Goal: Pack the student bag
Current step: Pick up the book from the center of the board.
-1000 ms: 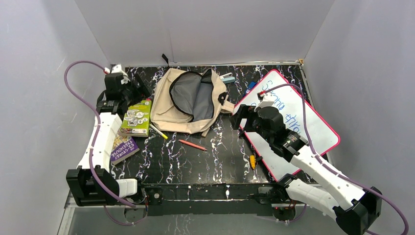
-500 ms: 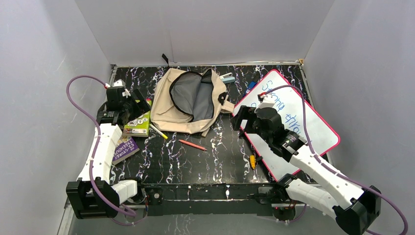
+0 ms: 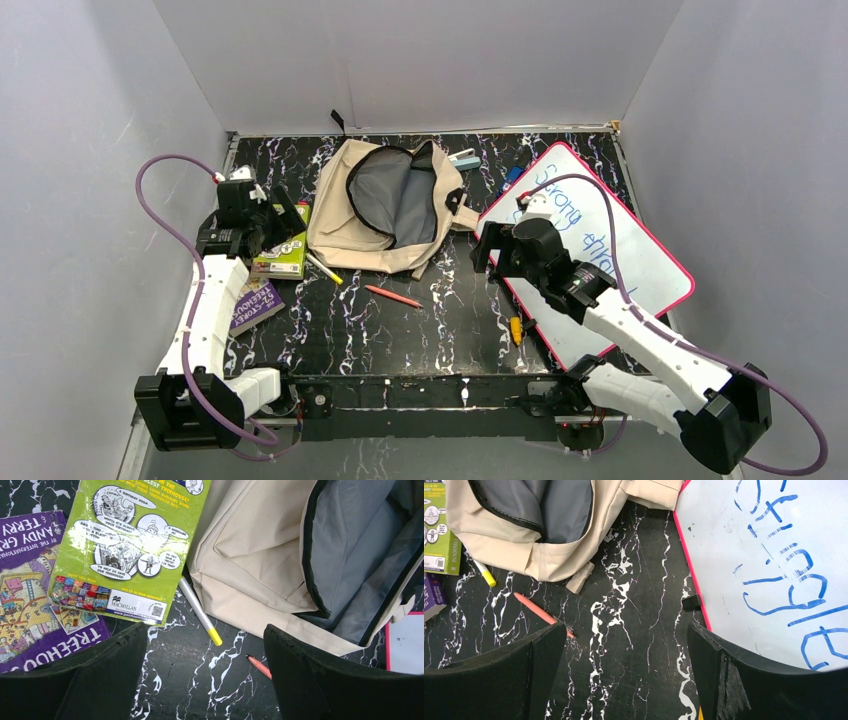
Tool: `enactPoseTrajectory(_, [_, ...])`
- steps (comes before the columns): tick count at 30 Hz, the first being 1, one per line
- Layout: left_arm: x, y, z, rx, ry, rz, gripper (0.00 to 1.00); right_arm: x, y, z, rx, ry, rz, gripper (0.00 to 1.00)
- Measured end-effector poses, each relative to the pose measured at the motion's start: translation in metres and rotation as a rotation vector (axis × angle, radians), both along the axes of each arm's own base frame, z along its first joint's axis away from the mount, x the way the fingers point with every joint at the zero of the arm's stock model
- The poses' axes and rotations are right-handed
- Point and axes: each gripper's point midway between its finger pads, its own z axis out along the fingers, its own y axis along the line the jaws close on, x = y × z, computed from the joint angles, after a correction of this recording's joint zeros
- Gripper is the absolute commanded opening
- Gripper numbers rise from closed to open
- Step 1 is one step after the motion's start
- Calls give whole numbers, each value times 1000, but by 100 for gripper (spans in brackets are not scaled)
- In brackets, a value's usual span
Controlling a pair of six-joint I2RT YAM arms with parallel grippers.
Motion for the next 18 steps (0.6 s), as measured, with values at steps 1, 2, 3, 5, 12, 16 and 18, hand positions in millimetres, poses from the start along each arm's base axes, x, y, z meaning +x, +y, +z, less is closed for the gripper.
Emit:
enactPoseTrajectory(1, [0,1,0,4,2,0,84,0,0,-1,-2,3,0,99])
enactPoseTrajectory(2, [-1,1,-1,8,5,0,84,-1,-1,-2,-9,9,2,99])
enactPoseTrajectory(3, [-2,2,-2,10,9,1,84,-1,-1,-3,-19,18,7,99])
enactPoseTrajectory(5, [-3,3,-3,16,17,4,85,-1,2,-4,-51,44,29,99])
enactPoseTrajectory(12, [-3,7,-15,18,65,15,87,4,22,-12,-153,154,145,99])
enactPoseTrajectory(16, [-4,19,-24,14,101,53,87,-7,37,-25,-130,233,234,99])
enactPoseTrajectory(18, [-3,28,-29,11,118,83,87,-12,50,-30,-100,266,265,99])
